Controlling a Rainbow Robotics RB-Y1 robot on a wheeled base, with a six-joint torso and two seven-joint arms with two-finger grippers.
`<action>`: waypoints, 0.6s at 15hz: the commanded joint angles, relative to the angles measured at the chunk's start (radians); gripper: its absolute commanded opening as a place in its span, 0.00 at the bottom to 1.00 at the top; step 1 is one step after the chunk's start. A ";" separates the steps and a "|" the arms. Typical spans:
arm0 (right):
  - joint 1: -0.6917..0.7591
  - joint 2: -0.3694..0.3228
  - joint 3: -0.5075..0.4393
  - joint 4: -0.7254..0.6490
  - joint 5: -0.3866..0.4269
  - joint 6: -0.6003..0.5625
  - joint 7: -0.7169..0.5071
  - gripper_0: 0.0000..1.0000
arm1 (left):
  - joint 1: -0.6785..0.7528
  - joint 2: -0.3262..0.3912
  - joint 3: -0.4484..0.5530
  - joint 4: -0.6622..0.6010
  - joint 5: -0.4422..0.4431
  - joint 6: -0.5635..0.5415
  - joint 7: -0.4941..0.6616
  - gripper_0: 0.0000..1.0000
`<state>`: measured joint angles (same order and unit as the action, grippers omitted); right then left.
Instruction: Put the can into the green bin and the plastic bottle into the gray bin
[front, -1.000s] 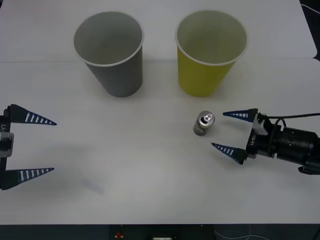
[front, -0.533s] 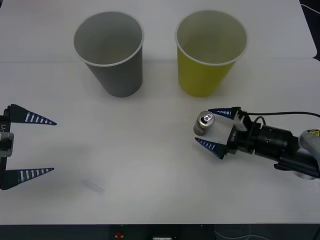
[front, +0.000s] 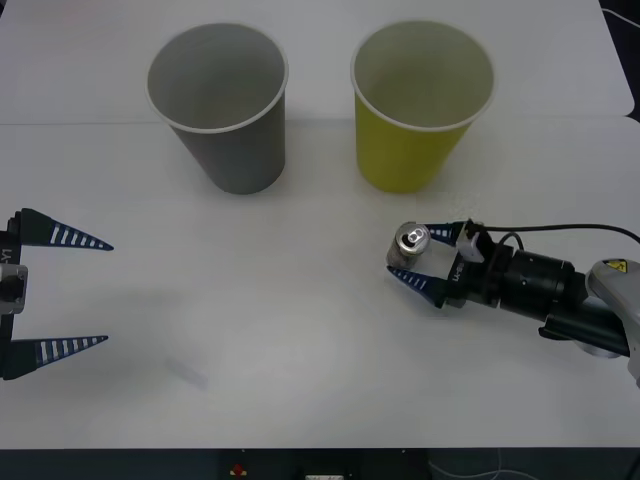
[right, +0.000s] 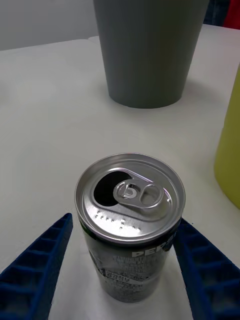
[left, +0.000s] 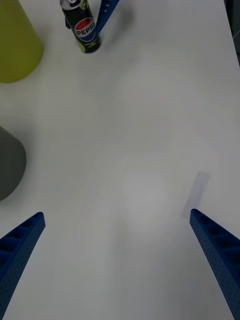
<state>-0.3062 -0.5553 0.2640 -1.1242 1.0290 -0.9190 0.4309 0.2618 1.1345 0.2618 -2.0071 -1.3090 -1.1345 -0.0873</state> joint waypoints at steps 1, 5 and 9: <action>0.001 0.001 0.000 0.000 0.000 -0.003 0.000 0.00 | 0.000 0.000 0.000 0.000 0.000 0.000 0.000 1.00; -0.001 0.000 0.000 0.000 0.000 -0.015 -0.004 0.00 | 0.000 0.000 0.000 0.000 0.000 0.000 0.000 1.00; -0.004 -0.028 0.000 -0.028 0.000 -0.041 -0.026 0.00 | 0.000 0.000 0.000 0.000 0.000 0.000 0.000 1.00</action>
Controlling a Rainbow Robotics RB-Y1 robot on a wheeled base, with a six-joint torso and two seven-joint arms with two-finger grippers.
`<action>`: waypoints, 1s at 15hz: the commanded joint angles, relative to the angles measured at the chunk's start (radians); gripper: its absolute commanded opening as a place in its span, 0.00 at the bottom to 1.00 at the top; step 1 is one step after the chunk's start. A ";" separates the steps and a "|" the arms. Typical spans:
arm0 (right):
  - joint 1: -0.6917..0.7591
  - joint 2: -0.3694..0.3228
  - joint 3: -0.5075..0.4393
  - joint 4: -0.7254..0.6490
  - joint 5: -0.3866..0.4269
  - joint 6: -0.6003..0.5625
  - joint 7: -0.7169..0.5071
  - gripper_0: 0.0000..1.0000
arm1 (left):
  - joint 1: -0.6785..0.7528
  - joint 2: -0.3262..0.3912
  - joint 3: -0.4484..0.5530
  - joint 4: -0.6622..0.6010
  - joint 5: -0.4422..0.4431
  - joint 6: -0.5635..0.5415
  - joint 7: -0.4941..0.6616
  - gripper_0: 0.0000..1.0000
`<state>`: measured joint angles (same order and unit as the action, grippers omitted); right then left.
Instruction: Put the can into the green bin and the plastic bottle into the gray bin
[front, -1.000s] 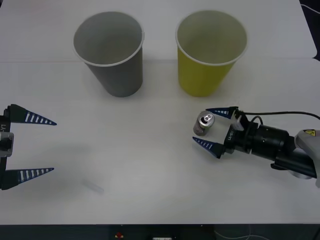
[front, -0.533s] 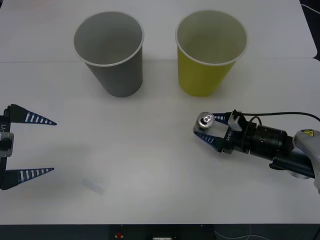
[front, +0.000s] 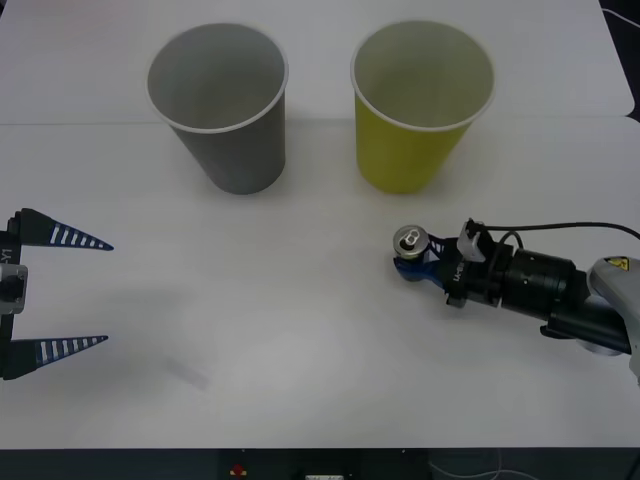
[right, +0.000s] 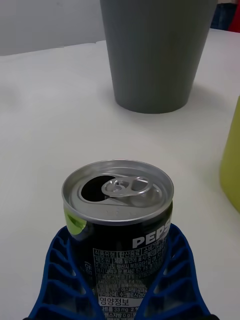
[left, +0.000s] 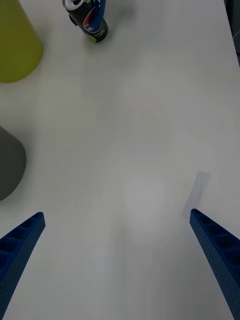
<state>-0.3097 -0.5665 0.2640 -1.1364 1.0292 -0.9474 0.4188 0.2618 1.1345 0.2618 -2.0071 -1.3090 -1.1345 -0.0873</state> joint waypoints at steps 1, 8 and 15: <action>0.000 -0.030 0.001 -0.023 0.000 -0.030 -0.040 0.00 | 0.000 0.000 0.000 0.000 0.000 0.000 0.000 1.00; 0.044 -0.176 0.008 -0.206 0.000 -0.068 -0.384 0.00 | 0.000 0.000 0.000 0.000 0.000 0.000 0.000 1.00; 0.150 -0.401 0.006 -0.528 0.000 0.084 -0.795 0.00 | 0.000 0.000 0.000 0.000 0.000 0.000 0.000 1.00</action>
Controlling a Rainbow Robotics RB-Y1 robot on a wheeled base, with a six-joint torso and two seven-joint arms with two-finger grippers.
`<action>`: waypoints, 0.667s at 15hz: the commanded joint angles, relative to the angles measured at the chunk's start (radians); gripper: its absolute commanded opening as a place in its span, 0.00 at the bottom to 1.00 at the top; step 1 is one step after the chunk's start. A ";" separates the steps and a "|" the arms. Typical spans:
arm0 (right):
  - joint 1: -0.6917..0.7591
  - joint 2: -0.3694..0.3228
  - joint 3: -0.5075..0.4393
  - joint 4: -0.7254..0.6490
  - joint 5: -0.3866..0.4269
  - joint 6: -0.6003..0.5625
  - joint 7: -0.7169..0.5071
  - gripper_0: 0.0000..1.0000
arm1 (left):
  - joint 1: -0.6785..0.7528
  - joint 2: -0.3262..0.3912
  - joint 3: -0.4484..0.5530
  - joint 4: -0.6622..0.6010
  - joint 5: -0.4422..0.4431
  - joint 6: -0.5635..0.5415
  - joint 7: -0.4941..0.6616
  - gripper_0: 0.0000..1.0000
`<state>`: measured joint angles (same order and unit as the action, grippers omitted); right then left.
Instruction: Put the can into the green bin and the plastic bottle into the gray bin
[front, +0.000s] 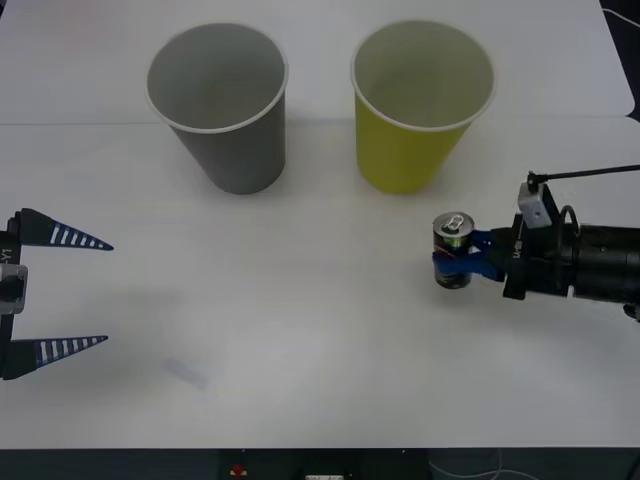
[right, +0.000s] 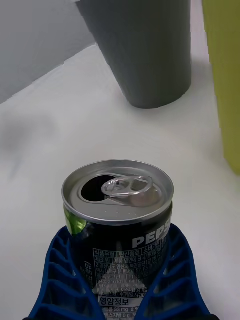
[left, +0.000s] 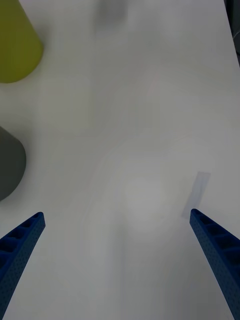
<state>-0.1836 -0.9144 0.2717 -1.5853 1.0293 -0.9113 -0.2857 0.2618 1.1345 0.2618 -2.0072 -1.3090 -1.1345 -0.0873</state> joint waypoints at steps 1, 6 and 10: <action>0.030 -0.083 -0.011 -0.113 0.000 0.058 -0.139 0.00 | 0.000 0.000 0.000 0.000 0.000 0.000 0.000 1.00; 0.095 -0.158 -0.223 -0.278 0.109 -0.014 -0.443 0.00 | 0.000 0.000 0.000 0.000 0.000 0.000 0.000 1.00; 0.105 -0.159 -0.431 -0.363 0.176 -0.143 -0.676 0.00 | 0.000 0.000 0.000 0.000 0.000 0.000 0.000 1.00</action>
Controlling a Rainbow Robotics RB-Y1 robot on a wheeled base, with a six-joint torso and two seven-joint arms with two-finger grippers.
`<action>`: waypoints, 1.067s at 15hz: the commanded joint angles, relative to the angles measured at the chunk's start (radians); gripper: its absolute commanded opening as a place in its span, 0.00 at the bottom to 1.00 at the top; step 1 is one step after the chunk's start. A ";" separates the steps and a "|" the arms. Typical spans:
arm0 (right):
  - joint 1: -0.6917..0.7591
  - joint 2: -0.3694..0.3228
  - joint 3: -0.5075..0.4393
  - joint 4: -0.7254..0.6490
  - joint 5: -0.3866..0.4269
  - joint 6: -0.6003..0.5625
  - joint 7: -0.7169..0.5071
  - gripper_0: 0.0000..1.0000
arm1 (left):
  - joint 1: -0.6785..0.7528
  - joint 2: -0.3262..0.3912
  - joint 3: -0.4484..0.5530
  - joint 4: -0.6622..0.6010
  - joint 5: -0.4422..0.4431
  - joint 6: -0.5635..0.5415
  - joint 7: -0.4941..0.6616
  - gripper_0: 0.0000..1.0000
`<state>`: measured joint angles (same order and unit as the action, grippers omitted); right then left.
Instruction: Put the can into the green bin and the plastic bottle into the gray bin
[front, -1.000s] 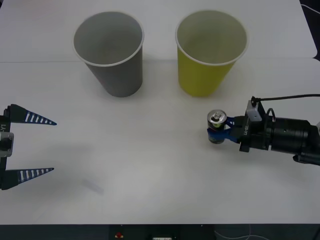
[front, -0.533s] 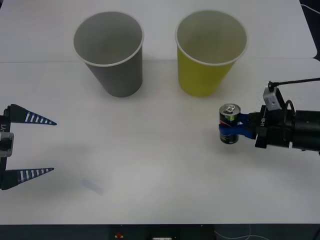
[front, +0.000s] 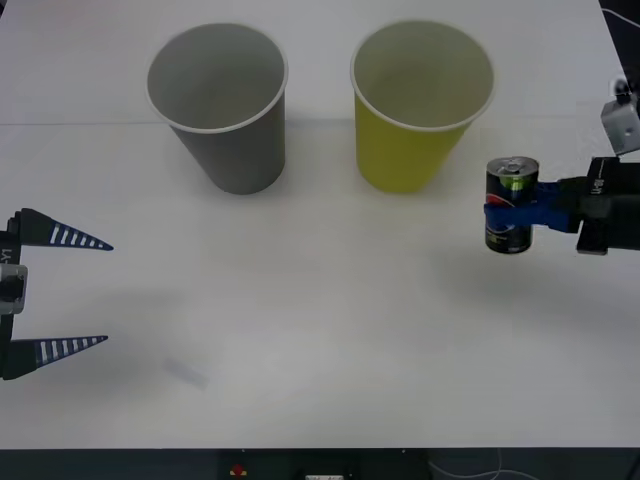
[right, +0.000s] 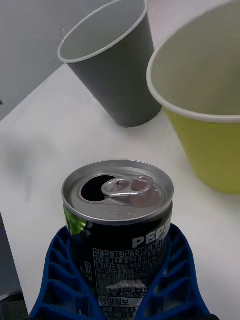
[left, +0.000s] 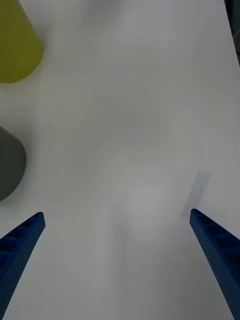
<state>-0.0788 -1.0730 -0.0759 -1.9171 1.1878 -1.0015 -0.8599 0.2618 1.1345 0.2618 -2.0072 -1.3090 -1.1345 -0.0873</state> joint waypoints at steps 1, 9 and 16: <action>-0.001 0.001 -0.120 -0.049 0.026 -0.069 -0.151 0.00 | 0.000 0.000 0.000 0.000 0.000 0.000 0.000 1.00; -0.262 -0.007 -0.108 -0.066 0.296 -0.138 -0.455 0.00 | 0.000 0.000 0.000 0.000 0.000 0.000 0.000 1.00; -0.684 0.028 0.226 0.224 0.404 -0.138 -0.447 0.00 | 0.000 0.000 0.000 0.000 0.000 0.000 0.000 1.00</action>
<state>-0.7293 -1.0566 0.1219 -1.7217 1.5739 -1.1402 -1.3063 0.2618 1.1345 0.2618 -2.0072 -1.3090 -1.1345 -0.0873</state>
